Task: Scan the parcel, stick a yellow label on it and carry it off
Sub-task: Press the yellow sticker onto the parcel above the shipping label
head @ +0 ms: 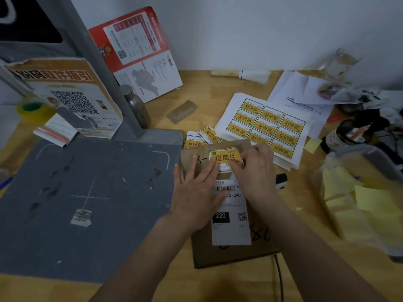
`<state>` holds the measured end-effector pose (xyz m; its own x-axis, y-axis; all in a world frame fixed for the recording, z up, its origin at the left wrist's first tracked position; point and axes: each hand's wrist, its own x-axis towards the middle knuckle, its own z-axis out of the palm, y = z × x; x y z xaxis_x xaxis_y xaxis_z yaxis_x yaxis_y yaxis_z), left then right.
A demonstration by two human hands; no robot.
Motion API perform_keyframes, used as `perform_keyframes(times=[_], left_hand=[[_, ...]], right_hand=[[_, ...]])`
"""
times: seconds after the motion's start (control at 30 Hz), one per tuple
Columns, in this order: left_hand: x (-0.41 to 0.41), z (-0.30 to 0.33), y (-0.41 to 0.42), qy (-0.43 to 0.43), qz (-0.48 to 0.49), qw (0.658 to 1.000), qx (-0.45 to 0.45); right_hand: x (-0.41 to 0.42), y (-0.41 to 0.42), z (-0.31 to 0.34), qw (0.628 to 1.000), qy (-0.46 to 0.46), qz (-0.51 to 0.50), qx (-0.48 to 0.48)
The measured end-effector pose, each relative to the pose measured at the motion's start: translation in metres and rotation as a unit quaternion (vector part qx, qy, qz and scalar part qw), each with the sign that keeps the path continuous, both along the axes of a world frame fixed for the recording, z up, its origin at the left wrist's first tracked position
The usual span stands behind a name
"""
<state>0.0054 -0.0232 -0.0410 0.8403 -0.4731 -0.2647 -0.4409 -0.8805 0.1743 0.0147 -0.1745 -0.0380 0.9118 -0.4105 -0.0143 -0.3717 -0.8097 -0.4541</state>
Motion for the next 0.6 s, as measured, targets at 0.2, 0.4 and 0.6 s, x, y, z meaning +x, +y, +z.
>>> perform_keyframes(times=[0.2,0.4,0.6], left_hand=[[-0.004,0.005,-0.001,0.015,0.019,1.000,-0.003],[-0.007,0.008,0.001,0.019,0.012,1.000,0.015],[-0.010,0.008,-0.005,-0.014,0.069,0.997,0.033]], right_hand=[[-0.021,0.000,0.016,0.987,-0.076,0.120,-0.080],[-0.053,0.013,-0.015,0.964,0.009,0.255,-0.076],[-0.058,0.001,-0.011,0.965,0.024,0.251,-0.077]])
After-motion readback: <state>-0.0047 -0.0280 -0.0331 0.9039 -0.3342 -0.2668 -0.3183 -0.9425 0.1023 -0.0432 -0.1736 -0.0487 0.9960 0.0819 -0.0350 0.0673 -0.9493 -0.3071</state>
